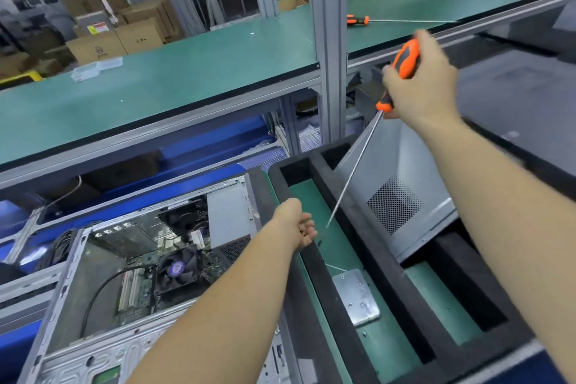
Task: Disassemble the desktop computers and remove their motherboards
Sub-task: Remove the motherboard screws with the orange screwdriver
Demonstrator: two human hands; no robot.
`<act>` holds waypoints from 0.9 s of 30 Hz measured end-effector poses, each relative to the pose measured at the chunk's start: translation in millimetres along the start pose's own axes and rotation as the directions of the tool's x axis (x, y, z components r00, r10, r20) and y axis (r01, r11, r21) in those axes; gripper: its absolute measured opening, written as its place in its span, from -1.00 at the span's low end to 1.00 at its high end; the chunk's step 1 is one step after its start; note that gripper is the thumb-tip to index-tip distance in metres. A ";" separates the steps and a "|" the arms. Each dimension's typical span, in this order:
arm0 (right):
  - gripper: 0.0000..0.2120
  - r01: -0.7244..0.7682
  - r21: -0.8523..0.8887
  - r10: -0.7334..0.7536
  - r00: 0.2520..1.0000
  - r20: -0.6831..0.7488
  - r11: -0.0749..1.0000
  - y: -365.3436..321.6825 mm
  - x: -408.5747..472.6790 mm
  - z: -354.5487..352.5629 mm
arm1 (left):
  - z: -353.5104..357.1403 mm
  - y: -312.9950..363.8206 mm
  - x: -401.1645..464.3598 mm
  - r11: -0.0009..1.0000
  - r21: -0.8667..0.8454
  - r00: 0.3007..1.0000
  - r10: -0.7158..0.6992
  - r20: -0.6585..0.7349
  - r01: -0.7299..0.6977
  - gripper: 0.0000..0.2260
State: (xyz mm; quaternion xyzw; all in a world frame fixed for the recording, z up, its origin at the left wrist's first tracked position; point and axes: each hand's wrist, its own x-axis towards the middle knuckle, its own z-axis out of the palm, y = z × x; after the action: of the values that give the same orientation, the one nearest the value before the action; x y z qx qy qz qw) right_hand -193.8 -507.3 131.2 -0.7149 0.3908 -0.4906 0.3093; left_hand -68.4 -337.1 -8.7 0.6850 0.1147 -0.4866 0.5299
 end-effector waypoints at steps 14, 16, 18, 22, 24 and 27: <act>-0.26 0.029 -0.238 0.091 0.875 0.476 0.971 71.7 -69.3 78.4 | -0.8 -1.3 -7.9 0.257 0.730 0.686 0.623 0.376 -0.633 -0.80; -0.27 0.082 -0.271 0.081 0.837 0.541 0.959 78.3 -79.5 96.3 | -14.0 9.6 -16.8 -0.024 0.801 0.567 0.694 0.444 -0.598 -0.78; -0.27 0.143 -0.341 0.111 0.771 0.627 0.929 88.2 -94.2 116.9 | -32.2 19.7 -21.3 -0.186 0.820 0.469 0.742 0.478 -0.541 -0.78; -0.23 0.263 -0.504 0.252 0.627 0.737 0.823 118.4 -134.1 153.5 | -77.5 27.2 -18.2 -0.306 0.860 0.465 0.741 0.485 -0.409 -0.75; -0.19 0.299 -0.559 0.337 0.553 0.762 0.774 138.9 -158.3 165.7 | -101.7 23.0 -16.0 -0.277 0.850 0.468 0.738 0.486 -0.447 -0.72; -0.19 0.285 -0.614 0.431 0.502 0.750 0.736 168.8 -186.2 174.2 | -133.2 20.2 -17.2 -0.333 0.821 0.395 0.752 0.528 -0.463 -0.67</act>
State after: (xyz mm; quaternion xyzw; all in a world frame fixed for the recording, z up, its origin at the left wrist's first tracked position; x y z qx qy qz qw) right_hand -112.3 -421.4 -150.7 -0.9005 0.3643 0.1238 0.2029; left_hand 9.2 -227.7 12.6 0.8317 -0.5402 0.0197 0.1266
